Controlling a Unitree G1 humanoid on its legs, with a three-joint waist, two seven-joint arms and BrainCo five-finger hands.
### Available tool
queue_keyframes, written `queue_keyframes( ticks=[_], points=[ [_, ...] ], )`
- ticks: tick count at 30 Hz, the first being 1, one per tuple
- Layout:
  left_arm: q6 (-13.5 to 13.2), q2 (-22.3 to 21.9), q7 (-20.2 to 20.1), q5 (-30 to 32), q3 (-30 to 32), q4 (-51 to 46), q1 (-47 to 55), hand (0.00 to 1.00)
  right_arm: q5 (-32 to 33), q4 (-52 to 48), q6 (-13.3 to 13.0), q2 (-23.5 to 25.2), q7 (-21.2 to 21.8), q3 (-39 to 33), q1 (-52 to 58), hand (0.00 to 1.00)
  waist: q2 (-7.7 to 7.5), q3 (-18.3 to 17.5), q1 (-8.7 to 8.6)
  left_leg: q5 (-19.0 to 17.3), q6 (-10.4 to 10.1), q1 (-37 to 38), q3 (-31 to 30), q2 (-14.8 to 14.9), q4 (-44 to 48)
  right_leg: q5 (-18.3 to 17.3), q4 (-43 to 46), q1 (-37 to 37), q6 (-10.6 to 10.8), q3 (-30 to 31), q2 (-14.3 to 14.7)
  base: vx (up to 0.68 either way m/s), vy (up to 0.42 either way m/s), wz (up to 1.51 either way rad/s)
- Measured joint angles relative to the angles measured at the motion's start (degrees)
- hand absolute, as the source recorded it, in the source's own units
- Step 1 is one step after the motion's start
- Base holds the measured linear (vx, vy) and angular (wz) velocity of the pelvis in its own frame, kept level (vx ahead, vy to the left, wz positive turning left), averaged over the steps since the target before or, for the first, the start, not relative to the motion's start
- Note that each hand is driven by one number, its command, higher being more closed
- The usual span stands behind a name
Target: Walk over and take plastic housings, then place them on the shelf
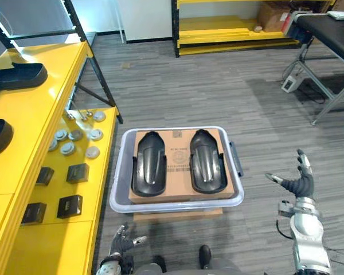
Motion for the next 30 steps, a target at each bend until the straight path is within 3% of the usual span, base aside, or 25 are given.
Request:
queue_keyframes(
  ticks=[4, 6, 17, 18, 24, 30],
  points=[
    [0.0, -0.1, 0.1, 0.0, -0.2, -1.7, -0.2, 0.0, -3.3, 7.3, 2.5, 0.0, -3.0, 0.8, -7.1, 0.0, 0.66, 0.7, 1.59, 0.5, 0.5, -2.0, -1.8, -0.6, 0.3, 0.2, -0.2, -0.8, 0.3, -1.6, -0.5, 0.0, 0.01, 0.29],
    [0.0, -0.1, 0.3, -0.2, -0.5, -2.0, -0.3, 0.0, -4.4, 10.9, 3.8, 0.0, -4.8, 1.5, -10.5, 0.0, 1.15, 2.0, 1.57, 0.7, 0.7, -3.1, -3.3, -0.9, 0.8, 0.2, -0.2, -0.9, 0.3, -3.1, -1.0, -0.02, 0.019, 0.4],
    [-0.2, -1.7, 2.9, -2.9, -4.8, -2.7, -5.2, 0.0, -2.2, 33.6, 7.7, -2.0, -10.4, 1.8, -29.8, 0.0, 4.27, 11.8, 2.93, 1.8, 1.5, -12.5, -5.9, -1.8, 5.3, 0.9, 3.3, -8.4, 0.6, -5.4, -2.8, -0.07, 0.017, 0.14],
    [-0.6, -1.7, 3.3, -3.3, -5.9, -3.3, -5.6, 0.0, -1.3, 36.8, 7.7, -3.0, -10.9, 1.8, -31.7, 1.0, 4.75, 12.7, 2.95, 2.0, 1.7, -13.2, -6.2, -2.0, 5.7, 0.9, 3.6, -9.0, 0.6, -5.7, -3.0, -0.07, 0.011, 0.13],
    [-1.4, -1.9, 5.0, -5.2, -7.2, -3.2, -7.5, 0.0, 1.9, 44.8, 7.6, -4.5, -11.5, 1.6, -38.0, 1.0, 5.07, 13.6, 2.99, 3.1, 1.5, -14.9, -6.7, -2.3, 5.4, 1.2, 4.3, -10.9, 0.5, -6.2, -3.3, -0.05, 0.011, 0.06],
    [-1.5, -2.0, 5.4, -5.7, -8.9, -3.0, -7.6, 0.0, 3.1, 44.9, 7.6, -5.2, -11.5, 2.4, -38.5, 1.0, 5.04, 13.6, 2.81, 4.1, 1.2, -14.0, -6.6, -2.3, 3.5, 1.3, 4.2, -10.9, 0.3, -6.0, -3.0, 0.0, -0.001, -0.01]
  ],
)
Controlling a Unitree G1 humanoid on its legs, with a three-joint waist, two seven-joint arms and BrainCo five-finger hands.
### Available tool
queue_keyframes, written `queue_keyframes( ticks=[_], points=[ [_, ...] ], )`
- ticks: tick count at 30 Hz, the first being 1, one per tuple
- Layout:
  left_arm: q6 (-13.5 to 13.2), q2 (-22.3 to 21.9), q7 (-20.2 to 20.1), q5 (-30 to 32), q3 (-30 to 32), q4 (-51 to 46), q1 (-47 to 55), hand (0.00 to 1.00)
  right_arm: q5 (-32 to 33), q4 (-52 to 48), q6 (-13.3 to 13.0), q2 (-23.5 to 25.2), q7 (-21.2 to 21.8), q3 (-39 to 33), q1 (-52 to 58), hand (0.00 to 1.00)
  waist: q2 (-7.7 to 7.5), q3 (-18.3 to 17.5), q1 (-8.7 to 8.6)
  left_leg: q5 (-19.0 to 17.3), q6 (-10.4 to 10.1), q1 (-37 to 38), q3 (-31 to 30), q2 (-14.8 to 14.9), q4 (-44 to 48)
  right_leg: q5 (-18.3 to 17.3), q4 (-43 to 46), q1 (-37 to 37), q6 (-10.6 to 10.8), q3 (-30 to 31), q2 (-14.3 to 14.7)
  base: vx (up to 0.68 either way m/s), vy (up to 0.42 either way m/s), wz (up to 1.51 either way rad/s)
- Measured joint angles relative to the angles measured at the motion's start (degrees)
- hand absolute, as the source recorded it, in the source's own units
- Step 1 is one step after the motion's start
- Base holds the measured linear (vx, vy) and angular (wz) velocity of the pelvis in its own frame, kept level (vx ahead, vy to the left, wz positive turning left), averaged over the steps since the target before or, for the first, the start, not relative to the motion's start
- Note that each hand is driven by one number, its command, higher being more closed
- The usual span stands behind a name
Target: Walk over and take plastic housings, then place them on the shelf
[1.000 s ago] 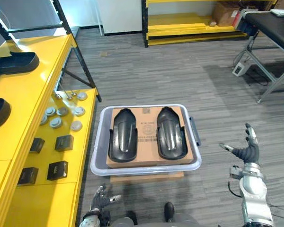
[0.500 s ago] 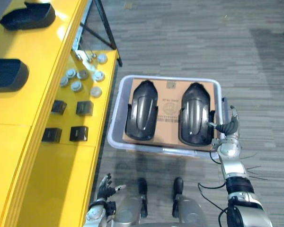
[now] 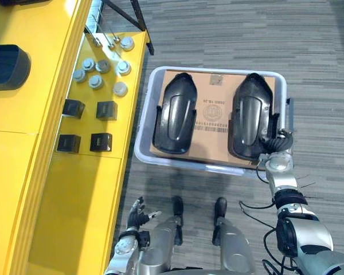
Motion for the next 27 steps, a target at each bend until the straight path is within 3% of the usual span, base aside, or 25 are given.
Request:
queue_keyframes(
  ticks=[6, 8, 12, 15, 20, 21, 27],
  points=[
    [0.1, -0.1, -0.2, 0.0, 0.0, 0.0, -0.3, 0.0, -0.7, -8.8, 0.1, 0.3, 0.6, 0.6, 8.7, 1.0, -0.42, 0.0, -0.32, 0.6, -0.3, 3.6, 0.0, 0.2, -2.5, 0.0, -1.1, 3.0, 0.0, -0.2, 0.4, 0.03, -0.005, 0.0],
    [0.2, -0.1, -0.4, 0.1, 0.0, -0.1, 0.0, 0.0, -2.5, -13.6, 0.2, 1.8, 0.7, 1.1, 12.7, 1.0, -0.98, -0.3, -1.41, 0.7, -0.2, 5.3, 0.0, 0.3, -3.5, 0.0, -1.3, 4.3, 0.0, -0.1, 0.3, 0.01, 0.007, -0.02],
    [0.4, 0.1, -1.6, 0.3, 0.6, -1.7, 0.8, 0.0, -5.2, -20.7, 1.0, 2.3, 0.8, 1.0, 18.7, 1.0, -2.38, -1.9, -1.59, 0.7, -0.2, 6.4, 0.4, 0.1, -4.2, 0.1, -2.2, 5.2, 0.3, 0.5, 0.3, 0.01, 0.022, -0.06],
    [0.8, 0.3, -1.7, 0.7, 0.9, -7.5, 3.5, 0.0, -7.7, -28.8, 1.4, 3.6, 0.7, -0.8, 22.7, 1.0, -3.43, -4.4, -2.04, 0.9, 0.0, 7.6, 0.5, 0.1, -5.2, 0.3, -2.9, 6.1, 0.5, 0.7, 0.4, 0.02, 0.007, -0.03],
    [1.4, 0.2, -1.7, 0.7, 1.0, -18.1, 6.0, 0.0, -11.5, -39.1, 1.1, 6.1, 0.4, -1.0, 25.6, 1.0, -3.77, -8.0, -2.81, 0.8, 0.1, 9.4, 0.7, 0.0, -6.2, 0.6, -4.7, 8.3, 0.7, 0.8, 0.4, 0.0, 0.0, 0.0],
    [1.4, 0.0, -1.7, 0.7, 0.9, -23.8, 6.4, 0.0, -12.7, -42.2, 1.1, 7.3, 0.5, -0.6, 26.5, 1.0, -3.9, -8.9, -2.81, 0.8, 0.1, 10.4, 0.7, 0.1, -6.6, 0.6, -5.3, 9.2, 0.7, 0.8, 0.5, 0.0, 0.0, 0.0],
    [1.3, -1.8, -1.3, 0.6, 0.8, -40.1, 5.4, 0.0, -16.9, -50.1, 1.0, 9.6, 0.5, 2.6, 27.1, 1.0, -3.84, -10.8, -2.79, 0.8, 0.1, 12.0, 0.6, 0.1, -7.5, 0.6, -6.2, 11.0, 0.7, 0.5, 0.8, 0.01, -0.002, 0.01]
  ],
)
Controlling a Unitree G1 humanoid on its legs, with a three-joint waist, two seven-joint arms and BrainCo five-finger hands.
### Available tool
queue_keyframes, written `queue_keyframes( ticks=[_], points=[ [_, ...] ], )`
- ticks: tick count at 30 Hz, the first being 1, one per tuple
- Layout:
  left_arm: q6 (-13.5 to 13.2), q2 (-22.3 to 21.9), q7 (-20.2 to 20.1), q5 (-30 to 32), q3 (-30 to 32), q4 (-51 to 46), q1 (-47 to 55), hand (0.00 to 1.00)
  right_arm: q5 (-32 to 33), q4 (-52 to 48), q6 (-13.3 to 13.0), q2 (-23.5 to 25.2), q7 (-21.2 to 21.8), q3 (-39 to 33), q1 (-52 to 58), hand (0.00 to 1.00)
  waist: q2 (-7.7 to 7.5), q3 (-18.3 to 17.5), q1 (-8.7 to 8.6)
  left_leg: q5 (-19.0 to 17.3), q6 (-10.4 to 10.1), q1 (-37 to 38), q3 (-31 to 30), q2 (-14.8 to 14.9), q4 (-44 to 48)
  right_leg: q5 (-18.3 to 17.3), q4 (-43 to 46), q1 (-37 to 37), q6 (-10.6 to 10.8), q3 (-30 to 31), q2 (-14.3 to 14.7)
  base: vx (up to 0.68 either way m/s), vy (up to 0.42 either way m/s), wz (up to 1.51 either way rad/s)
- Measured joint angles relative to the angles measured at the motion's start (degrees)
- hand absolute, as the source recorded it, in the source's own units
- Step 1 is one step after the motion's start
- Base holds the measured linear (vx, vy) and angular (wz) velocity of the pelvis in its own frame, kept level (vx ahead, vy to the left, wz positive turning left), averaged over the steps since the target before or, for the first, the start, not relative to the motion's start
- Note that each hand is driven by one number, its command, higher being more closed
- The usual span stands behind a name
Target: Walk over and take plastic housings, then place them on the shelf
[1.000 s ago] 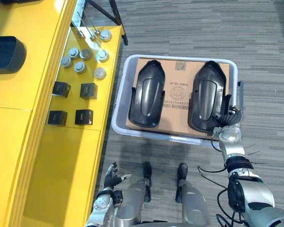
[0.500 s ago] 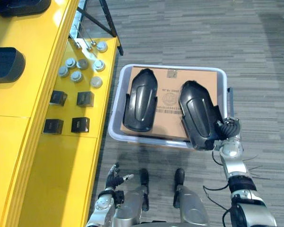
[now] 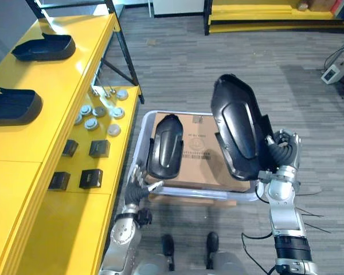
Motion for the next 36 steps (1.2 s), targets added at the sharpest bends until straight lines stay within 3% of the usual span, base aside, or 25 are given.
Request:
queue_keyframes(
  ticks=[5, 14, 21, 28, 36],
  points=[
    [-0.6, -1.4, 3.3, 0.1, -2.7, -10.2, -5.4, 0.0, -4.8, -6.8, -0.4, 2.3, 0.0, 5.5, 0.1, 1.0, -0.04, -1.6, -0.01, 0.0, 0.0, 1.7, -0.1, 0.0, -0.4, 0.0, -0.4, 1.8, 0.0, -0.3, 0.0, 0.01, 0.001, 0.02],
    [-0.5, -2.7, 6.6, 1.3, -11.3, -9.7, -9.1, 0.0, -7.5, -9.3, -1.1, 5.8, 0.4, 16.8, 0.9, 1.0, 0.05, -4.0, -0.06, 0.0, 0.0, 3.3, 0.8, 0.1, -1.7, 0.0, -0.4, 2.6, 0.0, 0.5, 0.2, -0.03, -0.003, -0.05],
    [1.1, -2.9, 9.0, 1.4, -13.7, -4.8, -11.2, 0.0, -8.0, -9.3, -1.0, 6.2, -0.3, 17.7, 1.5, 1.0, -0.11, -7.0, -0.04, 0.0, 0.0, 3.6, 1.4, 0.1, -1.7, 0.0, -0.9, 2.7, 0.1, 1.1, 0.2, 0.01, -0.001, -0.04],
    [1.5, -2.0, 11.6, 1.4, -15.5, -2.5, -14.0, 0.0, -7.9, -10.1, 0.3, 5.3, -2.5, 19.6, 1.5, 1.0, -0.15, -7.5, -0.08, 0.0, 0.0, 3.9, 2.2, 0.2, -1.7, 0.1, -0.9, 2.7, 0.1, 1.7, 0.1, -0.01, -0.002, -0.04],
    [1.6, -0.7, 15.0, 1.4, -18.4, -0.3, -14.9, 0.0, -7.9, -11.1, 1.3, 1.5, -3.0, 21.9, 1.5, 1.0, -0.18, -8.3, -0.08, 0.0, -0.1, 3.9, 2.6, 0.3, -1.5, 0.2, -1.0, 2.7, 0.1, 2.1, 0.2, -0.02, -0.005, -0.01]
  ],
)
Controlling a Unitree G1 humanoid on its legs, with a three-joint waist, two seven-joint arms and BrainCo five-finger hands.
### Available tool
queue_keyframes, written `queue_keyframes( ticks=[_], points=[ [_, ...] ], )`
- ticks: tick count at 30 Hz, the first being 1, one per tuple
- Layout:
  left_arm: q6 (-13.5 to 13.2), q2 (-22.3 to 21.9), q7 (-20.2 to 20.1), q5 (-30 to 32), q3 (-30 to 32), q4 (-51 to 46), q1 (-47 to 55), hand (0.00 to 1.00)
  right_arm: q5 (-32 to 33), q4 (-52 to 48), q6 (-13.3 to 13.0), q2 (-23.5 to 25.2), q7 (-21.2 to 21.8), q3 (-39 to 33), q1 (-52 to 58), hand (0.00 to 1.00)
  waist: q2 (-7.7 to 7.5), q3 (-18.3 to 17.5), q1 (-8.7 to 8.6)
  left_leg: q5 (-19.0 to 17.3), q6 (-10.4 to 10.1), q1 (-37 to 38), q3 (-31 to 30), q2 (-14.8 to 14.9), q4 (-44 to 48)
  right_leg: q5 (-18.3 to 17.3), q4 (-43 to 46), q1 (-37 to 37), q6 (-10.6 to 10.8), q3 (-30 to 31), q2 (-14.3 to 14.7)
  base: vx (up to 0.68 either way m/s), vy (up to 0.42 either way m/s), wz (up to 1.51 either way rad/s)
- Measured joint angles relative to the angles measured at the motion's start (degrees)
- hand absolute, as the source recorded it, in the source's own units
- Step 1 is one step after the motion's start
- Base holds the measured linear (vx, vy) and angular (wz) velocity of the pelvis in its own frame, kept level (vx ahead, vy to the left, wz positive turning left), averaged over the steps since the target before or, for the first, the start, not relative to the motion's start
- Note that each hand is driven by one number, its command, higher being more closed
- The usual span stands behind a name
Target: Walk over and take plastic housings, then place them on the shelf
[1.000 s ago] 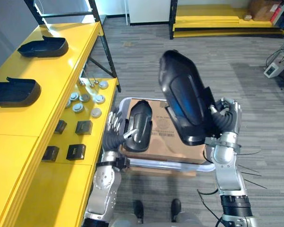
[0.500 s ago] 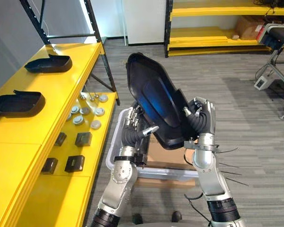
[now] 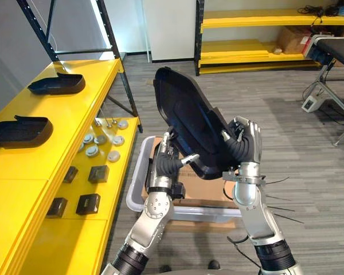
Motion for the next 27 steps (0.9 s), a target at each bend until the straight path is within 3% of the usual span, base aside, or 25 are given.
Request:
queue_keyframes(
  ticks=[10, 17, 27],
  points=[
    [1.3, -0.1, -0.2, 1.4, 1.6, -4.1, 2.0, 0.0, 0.1, 0.7, 0.0, -1.1, -0.9, 0.0, 0.0, 1.0, 0.04, -0.1, 0.06, 0.0, 0.0, -0.1, 0.1, 0.0, -0.1, 0.3, -0.4, 0.0, 0.0, 0.1, 0.1, 0.0, -0.001, 0.0],
    [0.8, -2.3, -0.3, 1.1, 7.4, -9.8, 6.6, 0.0, 0.1, 4.1, -0.8, 1.7, 0.3, -1.8, 2.4, 1.0, 0.19, -0.2, 0.44, 0.0, 0.0, 0.3, -1.1, 0.0, -0.2, 0.3, -0.8, 1.0, 0.0, -0.9, 0.0, 0.0, -0.003, 0.07],
    [0.6, -2.5, -3.1, 0.3, 11.3, -9.9, 10.7, 0.0, 0.1, 5.6, -0.7, 4.0, 0.6, -5.9, 2.7, 1.0, 0.08, -0.5, 0.69, 0.1, 0.0, 0.5, -1.9, -0.3, -0.6, 0.2, -0.8, 1.4, 0.1, -1.6, 0.0, -0.02, -0.007, 0.03]
  ],
)
